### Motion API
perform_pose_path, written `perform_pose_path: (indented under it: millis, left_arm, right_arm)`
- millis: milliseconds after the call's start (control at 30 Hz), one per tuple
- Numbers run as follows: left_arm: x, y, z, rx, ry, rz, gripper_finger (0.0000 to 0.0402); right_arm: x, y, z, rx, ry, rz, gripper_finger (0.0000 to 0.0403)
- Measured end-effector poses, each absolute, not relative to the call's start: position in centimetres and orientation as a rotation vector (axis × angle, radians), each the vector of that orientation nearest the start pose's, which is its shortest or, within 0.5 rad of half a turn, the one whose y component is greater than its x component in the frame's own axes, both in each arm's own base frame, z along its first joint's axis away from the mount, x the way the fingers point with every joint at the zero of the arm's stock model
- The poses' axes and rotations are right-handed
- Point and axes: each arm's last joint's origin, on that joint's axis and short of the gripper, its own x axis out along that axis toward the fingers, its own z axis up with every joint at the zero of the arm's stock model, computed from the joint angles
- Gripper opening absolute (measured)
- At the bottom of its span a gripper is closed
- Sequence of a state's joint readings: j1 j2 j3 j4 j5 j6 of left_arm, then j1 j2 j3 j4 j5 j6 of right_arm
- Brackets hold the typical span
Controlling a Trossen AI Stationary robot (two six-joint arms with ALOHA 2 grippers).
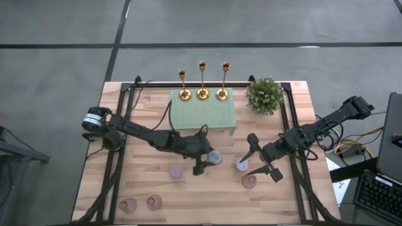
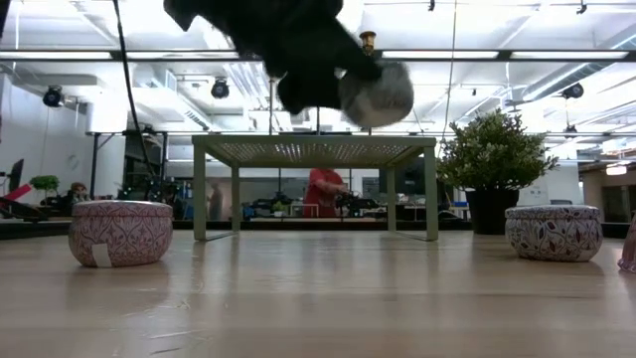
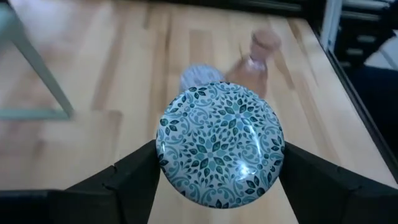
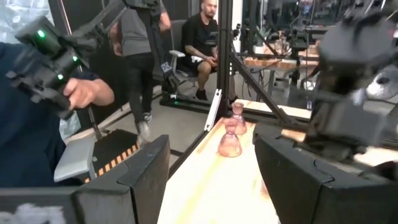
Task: Pick & Place candle stick holders
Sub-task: Put the blue scented candle on the shelf
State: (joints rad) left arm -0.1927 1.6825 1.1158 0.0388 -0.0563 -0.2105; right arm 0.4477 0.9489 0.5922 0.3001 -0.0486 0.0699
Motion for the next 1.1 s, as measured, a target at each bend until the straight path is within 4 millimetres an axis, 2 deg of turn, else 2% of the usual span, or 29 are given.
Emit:
perform_pose_path:
  millis: [167,300,467,600,767,1100]
  left_arm:
    - [37.7,-5.8,27.1,-0.119,0.49,0.018,0.0293]
    - [38.4,-4.0,29.7,-0.105,0.456,0.059,0.0293]
    - [38.8,-0.7,31.0,-0.129,0.434,0.146,0.0293]
    - [38.8,2.2,31.2,-0.163,0.413,0.236,0.0293]
    - [38.9,5.3,30.5,-0.205,0.419,0.336,0.0293]
    - [39.9,8.1,28.7,-0.224,0.449,0.403,0.0293]
  right_arm:
    - [18.8,9.2,28.0,0.055,0.074,0.494,0.0228]
    - [18.0,8.8,27.6,0.063,0.034,0.496,0.0228]
    - [16.5,8.2,27.2,0.087,-0.014,0.482,0.0228]
    - [15.8,7.8,26.3,0.106,-0.01,0.456,0.0228]
    - [15.3,7.6,25.8,0.122,-0.008,0.456,0.0228]
    - [15.3,7.5,25.7,0.123,-0.007,0.456,0.0228]
